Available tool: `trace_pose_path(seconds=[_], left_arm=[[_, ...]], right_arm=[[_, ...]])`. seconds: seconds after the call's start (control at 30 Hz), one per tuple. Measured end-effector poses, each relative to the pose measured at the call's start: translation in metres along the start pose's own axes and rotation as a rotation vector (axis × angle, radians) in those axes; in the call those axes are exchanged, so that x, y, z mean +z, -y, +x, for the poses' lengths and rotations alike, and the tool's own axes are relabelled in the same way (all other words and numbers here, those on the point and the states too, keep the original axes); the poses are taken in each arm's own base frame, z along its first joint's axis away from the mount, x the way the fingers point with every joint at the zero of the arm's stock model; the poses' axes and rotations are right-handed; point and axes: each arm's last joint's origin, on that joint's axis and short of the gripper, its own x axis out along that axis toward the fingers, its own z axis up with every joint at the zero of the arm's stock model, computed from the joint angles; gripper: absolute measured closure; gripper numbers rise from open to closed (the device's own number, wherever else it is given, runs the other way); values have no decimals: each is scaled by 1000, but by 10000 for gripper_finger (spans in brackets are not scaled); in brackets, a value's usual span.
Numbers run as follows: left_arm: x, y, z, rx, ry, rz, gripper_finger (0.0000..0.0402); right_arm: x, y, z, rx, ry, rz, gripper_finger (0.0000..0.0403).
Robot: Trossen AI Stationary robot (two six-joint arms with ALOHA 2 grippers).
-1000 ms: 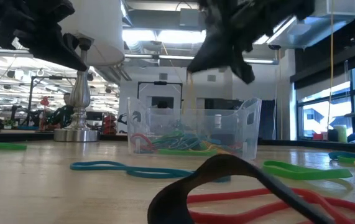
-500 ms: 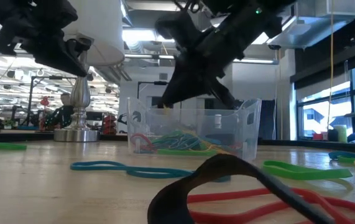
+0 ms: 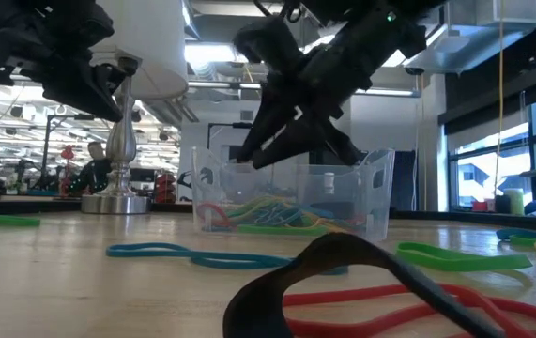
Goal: Pick and place rubber bands into bin
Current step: Put the blue rubber band into the transparent bin
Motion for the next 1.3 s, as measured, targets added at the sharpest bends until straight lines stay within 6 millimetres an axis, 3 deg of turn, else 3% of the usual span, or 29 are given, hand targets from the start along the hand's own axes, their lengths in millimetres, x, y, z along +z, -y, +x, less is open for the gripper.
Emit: trace_pose_path(seconds=[0.2, 0.43, 0.57, 0.77, 1.0, 1.3], left_arm=[[1, 0, 0, 2, 14, -82, 399], [12, 0, -4, -28, 58, -123, 401], [24, 4, -5, -40, 30, -133, 399], [38, 12, 6, -44, -101, -212, 401], [64, 26, 23, -75, -160, -247, 400], [100, 54, 48, -127, -209, -177, 400]], right_arm=[[20, -4, -22, 113, -74, 51, 296], [36, -10, -65, 159, -49, -142, 319], [37, 0, -94, 103, -89, -261, 351], [22, 35, -133, 4, -145, -276, 398], [-5, 78, -167, 62, -111, -258, 380], [-41, 130, -186, 106, -101, -156, 397]])
